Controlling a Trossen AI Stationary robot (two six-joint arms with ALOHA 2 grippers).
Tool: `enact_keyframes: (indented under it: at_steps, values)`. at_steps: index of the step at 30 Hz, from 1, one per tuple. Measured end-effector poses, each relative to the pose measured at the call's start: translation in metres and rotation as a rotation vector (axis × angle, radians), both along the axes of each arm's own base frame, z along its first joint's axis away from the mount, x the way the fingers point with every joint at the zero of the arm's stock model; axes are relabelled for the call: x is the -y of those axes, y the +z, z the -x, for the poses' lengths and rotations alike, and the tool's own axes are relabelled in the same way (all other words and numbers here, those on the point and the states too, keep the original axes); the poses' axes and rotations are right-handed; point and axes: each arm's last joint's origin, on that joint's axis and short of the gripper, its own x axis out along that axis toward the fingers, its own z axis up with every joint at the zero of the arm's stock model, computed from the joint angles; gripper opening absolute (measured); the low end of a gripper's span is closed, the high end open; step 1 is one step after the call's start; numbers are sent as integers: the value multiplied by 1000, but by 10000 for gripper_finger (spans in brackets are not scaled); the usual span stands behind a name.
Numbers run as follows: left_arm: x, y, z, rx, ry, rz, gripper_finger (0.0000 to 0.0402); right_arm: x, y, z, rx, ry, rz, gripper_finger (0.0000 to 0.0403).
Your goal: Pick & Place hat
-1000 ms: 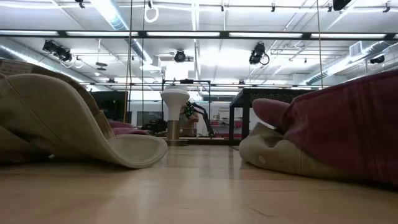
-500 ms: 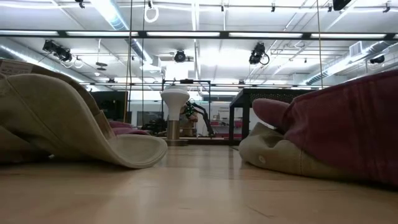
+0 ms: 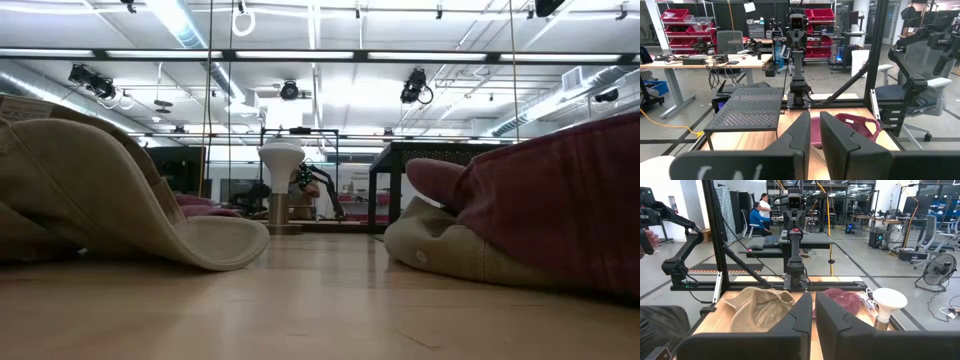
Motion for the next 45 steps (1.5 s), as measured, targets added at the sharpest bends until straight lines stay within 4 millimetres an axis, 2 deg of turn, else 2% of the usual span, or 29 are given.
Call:
enact_keyframes:
  at_steps: [8,12,16,19,23,29,32,37,41,45]
  values:
    - [0,4,0,38,7,-6,48,0,0,0,0,0,0,27]
    - [-1,0,-6,9,42,-135,48,0,0,0,0,0,0,27]
    - [0,-12,-24,-67,-22,-153,48,0,0,0,0,0,0,27]
    - [1,-18,-39,-128,-53,-230,48,0,0,0,0,0,0,27]
    - [-1,-32,-66,-256,-8,-303,48,0,0,0,0,0,0,27]
    - [-2,-49,-104,-465,44,-307,48,0,0,0,0,0,0,27]
    - [0,-43,-116,-600,86,-278,48,0,0,0,0,0,0,27]
    - [9,-19,-139,-771,149,-134,48,0,0,0,0,0,0,27]
    - [21,-3,-156,-852,152,-35,48,0,0,0,0,0,0,27]
    - [35,1,-171,-892,145,67,48,0,0,0,0,0,0,27]
